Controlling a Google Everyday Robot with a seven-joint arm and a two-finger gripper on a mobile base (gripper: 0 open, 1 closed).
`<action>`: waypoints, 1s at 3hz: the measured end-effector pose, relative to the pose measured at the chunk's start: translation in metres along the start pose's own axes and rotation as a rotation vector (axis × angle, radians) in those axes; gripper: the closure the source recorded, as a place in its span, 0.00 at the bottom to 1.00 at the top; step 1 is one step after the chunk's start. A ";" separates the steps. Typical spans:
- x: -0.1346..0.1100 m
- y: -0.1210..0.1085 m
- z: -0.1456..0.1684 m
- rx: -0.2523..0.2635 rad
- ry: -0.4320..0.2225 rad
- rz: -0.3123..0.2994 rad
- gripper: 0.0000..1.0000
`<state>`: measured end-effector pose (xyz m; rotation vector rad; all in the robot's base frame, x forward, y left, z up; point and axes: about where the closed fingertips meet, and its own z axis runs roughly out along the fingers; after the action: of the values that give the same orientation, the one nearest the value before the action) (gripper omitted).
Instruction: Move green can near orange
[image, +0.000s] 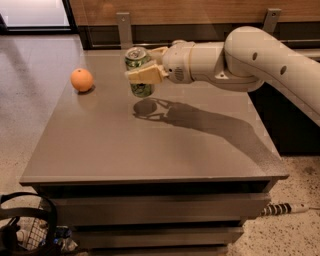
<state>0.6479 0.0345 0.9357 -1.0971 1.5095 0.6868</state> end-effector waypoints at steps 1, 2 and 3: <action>-0.002 -0.037 0.001 0.041 0.046 0.049 1.00; -0.001 -0.038 0.013 0.032 0.035 0.047 1.00; 0.002 -0.046 0.044 0.003 0.021 0.024 1.00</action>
Offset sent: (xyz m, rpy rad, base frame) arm 0.0272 -0.0089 0.0047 -0.0185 0.0370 -0.0395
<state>0.7079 0.0542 0.9297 -1.0887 1.5431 0.6909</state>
